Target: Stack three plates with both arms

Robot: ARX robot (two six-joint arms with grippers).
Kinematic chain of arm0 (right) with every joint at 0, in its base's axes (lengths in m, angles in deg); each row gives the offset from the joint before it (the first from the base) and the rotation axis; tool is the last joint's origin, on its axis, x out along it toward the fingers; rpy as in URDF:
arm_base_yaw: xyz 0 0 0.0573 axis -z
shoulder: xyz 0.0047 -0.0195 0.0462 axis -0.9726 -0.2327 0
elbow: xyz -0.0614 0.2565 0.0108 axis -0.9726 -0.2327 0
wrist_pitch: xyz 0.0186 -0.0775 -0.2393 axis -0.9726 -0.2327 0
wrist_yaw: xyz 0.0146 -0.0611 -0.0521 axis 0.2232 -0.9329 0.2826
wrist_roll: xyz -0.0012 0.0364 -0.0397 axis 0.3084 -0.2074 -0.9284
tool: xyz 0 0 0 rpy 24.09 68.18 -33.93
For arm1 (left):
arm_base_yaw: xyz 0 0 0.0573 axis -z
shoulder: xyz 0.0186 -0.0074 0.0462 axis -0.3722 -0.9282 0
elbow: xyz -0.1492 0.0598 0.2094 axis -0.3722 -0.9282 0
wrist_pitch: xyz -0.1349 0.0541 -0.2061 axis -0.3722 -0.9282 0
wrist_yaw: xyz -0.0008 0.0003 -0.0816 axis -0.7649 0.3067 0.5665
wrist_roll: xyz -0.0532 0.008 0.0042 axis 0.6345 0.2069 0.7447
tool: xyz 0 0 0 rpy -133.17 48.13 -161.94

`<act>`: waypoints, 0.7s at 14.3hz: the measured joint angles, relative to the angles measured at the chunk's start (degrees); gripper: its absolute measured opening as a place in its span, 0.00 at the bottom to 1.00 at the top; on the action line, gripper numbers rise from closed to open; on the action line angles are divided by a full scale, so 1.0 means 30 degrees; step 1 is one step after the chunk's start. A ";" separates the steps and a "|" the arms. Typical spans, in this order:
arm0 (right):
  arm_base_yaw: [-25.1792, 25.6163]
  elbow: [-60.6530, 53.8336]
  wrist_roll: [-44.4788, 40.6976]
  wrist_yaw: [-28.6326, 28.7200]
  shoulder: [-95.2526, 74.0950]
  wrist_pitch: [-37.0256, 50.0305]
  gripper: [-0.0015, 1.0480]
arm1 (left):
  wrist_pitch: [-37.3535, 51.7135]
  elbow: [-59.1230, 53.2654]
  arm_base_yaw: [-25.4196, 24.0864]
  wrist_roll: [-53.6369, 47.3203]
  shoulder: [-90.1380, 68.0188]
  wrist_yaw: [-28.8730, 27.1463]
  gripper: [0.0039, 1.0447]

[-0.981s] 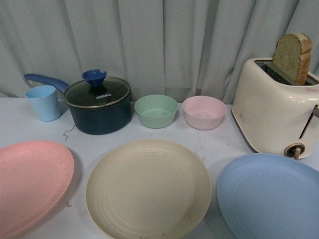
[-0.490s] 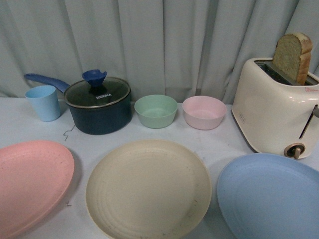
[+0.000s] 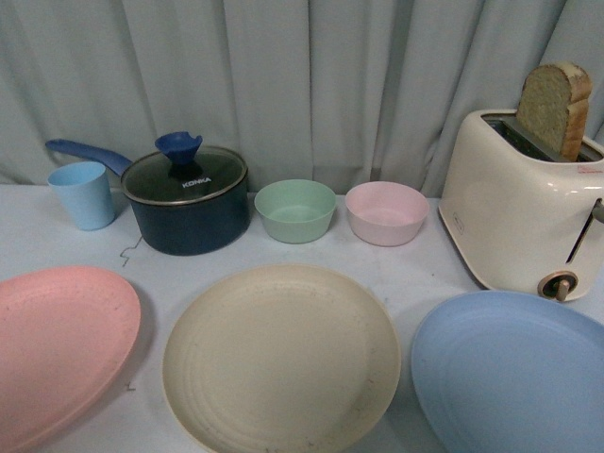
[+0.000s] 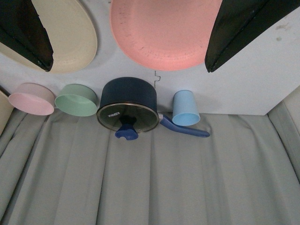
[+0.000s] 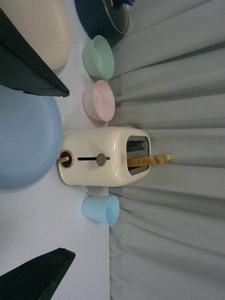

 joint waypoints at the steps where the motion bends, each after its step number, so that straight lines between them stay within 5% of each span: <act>1: 0.0000 0.0000 0.0000 0.0000 0.0000 0.0000 0.94 | 0.0000 0.0000 0.0000 -0.0007 0.0000 0.0000 0.94; 10: 0.0000 0.0000 0.0007 0.0000 0.0000 0.0000 0.94 | 0.0000 0.0000 0.0000 -0.0007 0.0000 0.0000 0.94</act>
